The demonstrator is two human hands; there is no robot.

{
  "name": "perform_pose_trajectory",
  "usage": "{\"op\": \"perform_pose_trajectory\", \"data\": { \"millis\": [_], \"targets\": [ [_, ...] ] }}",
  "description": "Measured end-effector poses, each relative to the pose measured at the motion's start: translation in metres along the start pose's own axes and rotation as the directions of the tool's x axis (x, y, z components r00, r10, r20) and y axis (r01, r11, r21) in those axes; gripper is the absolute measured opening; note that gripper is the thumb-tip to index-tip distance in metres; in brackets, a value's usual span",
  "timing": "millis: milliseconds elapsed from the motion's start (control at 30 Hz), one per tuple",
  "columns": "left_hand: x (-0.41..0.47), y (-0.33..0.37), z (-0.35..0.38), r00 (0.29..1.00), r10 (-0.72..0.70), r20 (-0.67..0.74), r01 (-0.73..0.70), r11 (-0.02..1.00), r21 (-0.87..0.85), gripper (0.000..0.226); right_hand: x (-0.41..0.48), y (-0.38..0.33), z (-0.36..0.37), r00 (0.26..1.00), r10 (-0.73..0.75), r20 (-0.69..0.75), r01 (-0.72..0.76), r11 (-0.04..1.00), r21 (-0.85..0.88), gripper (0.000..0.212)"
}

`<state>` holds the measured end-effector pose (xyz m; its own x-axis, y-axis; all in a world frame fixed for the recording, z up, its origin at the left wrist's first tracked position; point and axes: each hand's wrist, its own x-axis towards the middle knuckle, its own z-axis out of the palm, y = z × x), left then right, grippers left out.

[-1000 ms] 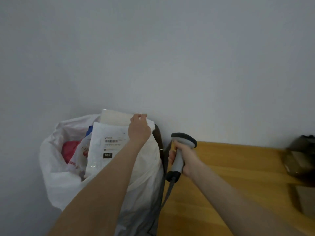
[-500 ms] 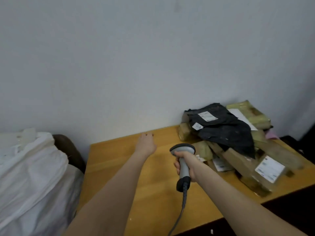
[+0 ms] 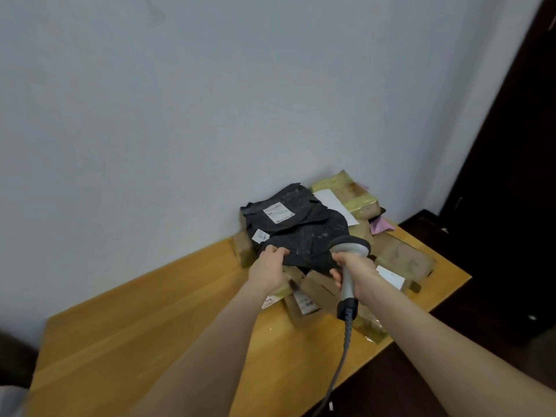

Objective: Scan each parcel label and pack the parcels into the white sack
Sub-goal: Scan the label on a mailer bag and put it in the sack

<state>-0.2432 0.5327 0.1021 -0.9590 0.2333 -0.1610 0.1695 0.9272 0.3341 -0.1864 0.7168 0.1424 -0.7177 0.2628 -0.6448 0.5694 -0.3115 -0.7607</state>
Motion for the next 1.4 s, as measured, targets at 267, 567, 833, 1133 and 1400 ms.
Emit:
{"op": "perform_pose_trajectory", "data": {
  "millis": [267, 567, 833, 1133, 1400],
  "targets": [
    [0.084, 0.003, 0.039, 0.967, 0.193, 0.165, -0.243, 0.895, 0.374, 0.081, 0.069, -0.033, -0.012, 0.997, 0.071, 0.014, -0.072, 0.988, 0.137, 0.018],
    [0.117, 0.011, -0.015, 0.96, -0.124, -0.252, 0.102, 0.99, -0.099, 0.02, 0.085, -0.064, -0.019, 0.997, -0.052, 0.062, 0.032, 0.958, 0.285, 0.015],
    [0.115, 0.02, -0.117, 0.907, -0.346, -0.239, 0.015, 0.594, -0.804, 0.018, 0.07, -0.106, -0.011, 0.972, -0.217, 0.09, 0.17, 0.914, 0.367, 0.023],
    [0.059, 0.014, -0.156, 0.982, -0.013, 0.19, 0.188, 0.253, -0.949, 0.024, 0.052, -0.11, 0.028, 0.925, -0.229, 0.303, 0.122, 0.935, 0.333, 0.022],
    [0.013, -0.002, -0.166, 0.934, 0.108, 0.34, 0.3, 0.281, -0.912, 0.022, 0.038, -0.1, 0.057, 0.896, -0.166, 0.412, 0.04, 0.954, 0.297, 0.012]
  ]
}}
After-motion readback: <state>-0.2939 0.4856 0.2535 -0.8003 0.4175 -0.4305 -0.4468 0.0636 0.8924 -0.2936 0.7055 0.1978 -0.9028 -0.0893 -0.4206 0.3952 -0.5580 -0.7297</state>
